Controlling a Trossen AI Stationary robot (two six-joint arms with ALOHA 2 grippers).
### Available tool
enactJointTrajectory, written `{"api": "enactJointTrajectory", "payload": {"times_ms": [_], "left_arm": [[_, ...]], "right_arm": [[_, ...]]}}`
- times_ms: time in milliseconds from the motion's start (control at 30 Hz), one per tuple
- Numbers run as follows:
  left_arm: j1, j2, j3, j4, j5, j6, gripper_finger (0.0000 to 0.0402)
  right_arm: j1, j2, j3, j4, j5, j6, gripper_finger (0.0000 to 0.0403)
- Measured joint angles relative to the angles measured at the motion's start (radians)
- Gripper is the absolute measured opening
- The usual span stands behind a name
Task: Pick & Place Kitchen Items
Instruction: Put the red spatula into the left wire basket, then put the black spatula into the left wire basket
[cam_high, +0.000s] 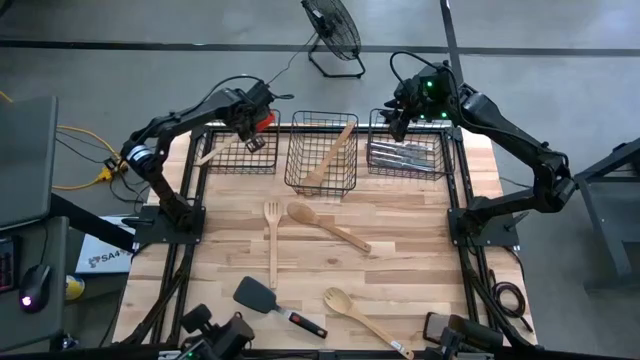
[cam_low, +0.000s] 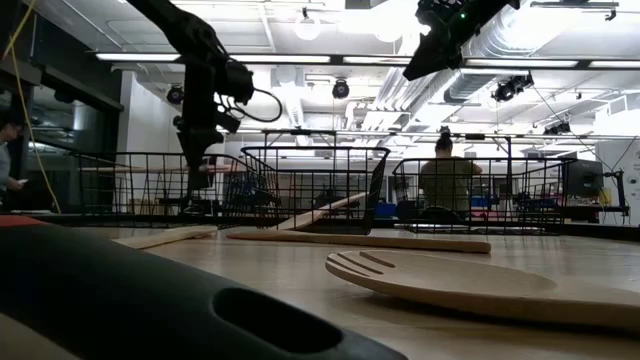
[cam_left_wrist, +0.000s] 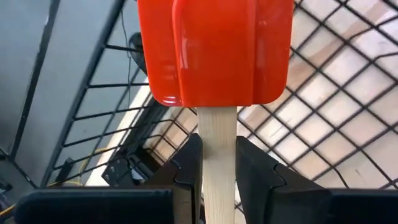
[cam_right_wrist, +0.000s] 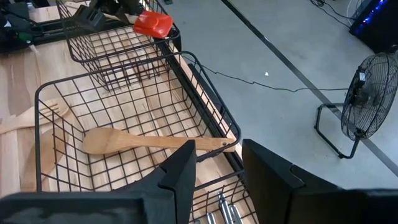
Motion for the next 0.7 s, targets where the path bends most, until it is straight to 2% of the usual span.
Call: {"api": "enactJointTrajectory", "payload": {"times_ms": [167, 367, 567, 700], "left_arm": [[0.000, 0.012, 0.000, -0.013, 0.037, -0.006, 0.0064], [0.000, 0.016, -0.001, 0.007, 0.035, -0.008, 0.0067], [0.000, 0.016, -0.001, -0.003, 0.030, -0.027, 0.0137], [0.000, 0.016, -0.001, -0.028, 0.030, -0.032, 0.0151]], "right_arm": [[0.000, 0.000, 0.000, 0.000, 0.000, 0.000, 0.0123], [0.000, 0.000, 0.000, 0.000, 0.000, 0.000, 0.0123], [0.000, 0.000, 0.000, 0.000, 0.000, 0.000, 0.0123], [0.000, 0.000, 0.000, 0.000, 0.000, 0.000, 0.0123]]}}
